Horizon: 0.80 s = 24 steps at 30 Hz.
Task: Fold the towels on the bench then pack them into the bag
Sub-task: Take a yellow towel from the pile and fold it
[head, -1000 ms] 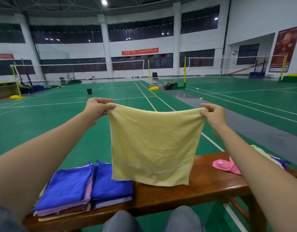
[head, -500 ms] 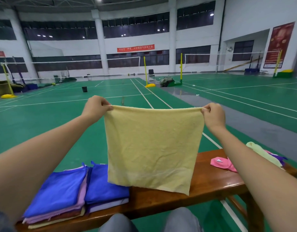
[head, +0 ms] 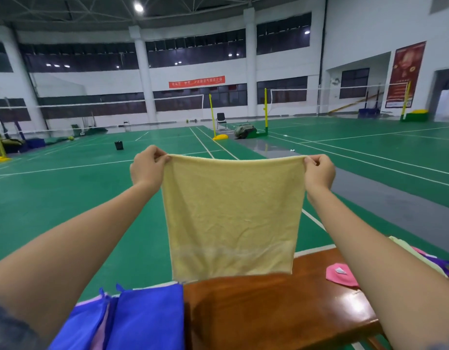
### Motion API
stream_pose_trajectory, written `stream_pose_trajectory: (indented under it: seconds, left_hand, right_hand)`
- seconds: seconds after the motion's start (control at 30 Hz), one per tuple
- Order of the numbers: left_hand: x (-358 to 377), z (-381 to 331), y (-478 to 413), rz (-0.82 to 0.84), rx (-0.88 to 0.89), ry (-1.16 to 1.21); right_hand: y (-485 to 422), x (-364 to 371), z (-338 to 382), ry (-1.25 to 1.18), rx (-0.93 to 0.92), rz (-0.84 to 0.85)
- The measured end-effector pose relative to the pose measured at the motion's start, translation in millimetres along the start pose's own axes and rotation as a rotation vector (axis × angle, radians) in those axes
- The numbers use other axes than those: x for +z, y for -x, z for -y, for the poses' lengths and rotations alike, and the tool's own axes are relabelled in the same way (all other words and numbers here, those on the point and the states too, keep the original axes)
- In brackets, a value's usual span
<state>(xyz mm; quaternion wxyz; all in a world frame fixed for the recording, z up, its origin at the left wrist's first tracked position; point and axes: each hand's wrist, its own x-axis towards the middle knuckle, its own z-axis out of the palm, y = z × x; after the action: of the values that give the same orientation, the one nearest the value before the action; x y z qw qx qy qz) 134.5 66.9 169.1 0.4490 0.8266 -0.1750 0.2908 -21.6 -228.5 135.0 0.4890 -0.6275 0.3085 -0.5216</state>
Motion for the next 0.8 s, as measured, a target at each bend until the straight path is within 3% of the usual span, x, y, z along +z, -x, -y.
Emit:
stream_pose_trajectory:
  seconds: [0.17, 0.37, 0.8]
  left_hand:
    - [4, -21, -19, -0.056, 0.071, 0.189]
    - [3, 15, 37, 0.143, 0.011, 0.281]
    - [-1, 104, 226, 0.475, -0.252, 0.234]
  right_hand:
    - [-23, 4, 22, -0.178, -0.120, -0.051]
    - [6, -19, -20, -0.182, -0.108, 0.023]
    - [168, -108, -141, 0.124, 0.052, 0.105]
